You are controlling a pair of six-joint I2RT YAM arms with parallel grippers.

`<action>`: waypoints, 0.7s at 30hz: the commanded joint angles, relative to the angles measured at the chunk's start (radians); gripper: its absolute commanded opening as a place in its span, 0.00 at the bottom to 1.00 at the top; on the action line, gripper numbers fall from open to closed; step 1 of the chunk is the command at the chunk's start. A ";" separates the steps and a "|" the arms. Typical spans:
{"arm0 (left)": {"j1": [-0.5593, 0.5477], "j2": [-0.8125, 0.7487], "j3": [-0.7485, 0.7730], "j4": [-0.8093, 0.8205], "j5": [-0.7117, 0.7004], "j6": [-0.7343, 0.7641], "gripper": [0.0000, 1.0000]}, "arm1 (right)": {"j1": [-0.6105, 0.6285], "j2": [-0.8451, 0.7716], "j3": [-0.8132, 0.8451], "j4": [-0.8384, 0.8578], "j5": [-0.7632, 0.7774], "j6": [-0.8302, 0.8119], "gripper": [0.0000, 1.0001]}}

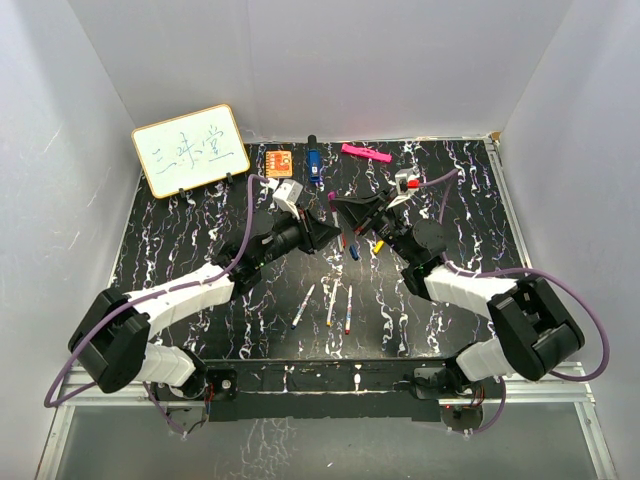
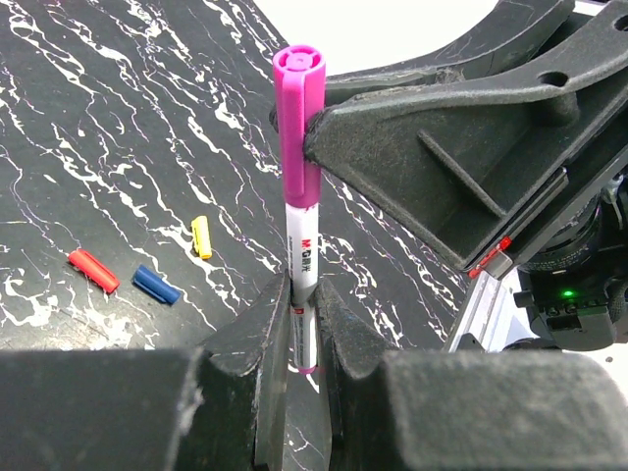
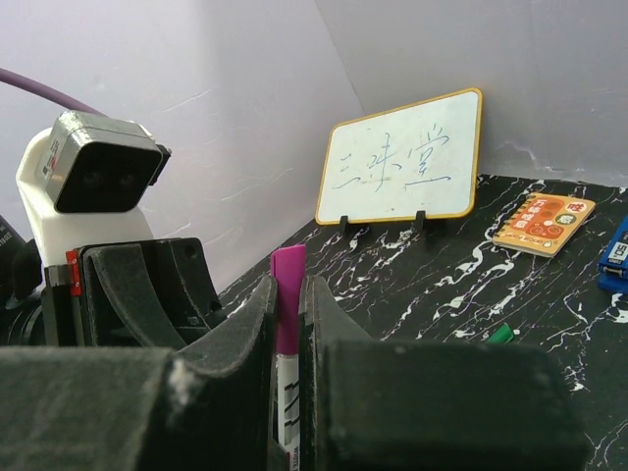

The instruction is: Insert the pens into the pen caps

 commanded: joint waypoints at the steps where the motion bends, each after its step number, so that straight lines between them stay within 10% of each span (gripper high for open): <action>1: 0.001 -0.056 0.058 0.068 -0.033 0.019 0.00 | 0.007 -0.027 0.005 -0.043 -0.036 -0.030 0.00; 21: 0.057 -0.068 0.083 0.186 -0.023 -0.032 0.00 | 0.009 -0.033 0.017 -0.211 -0.066 -0.124 0.00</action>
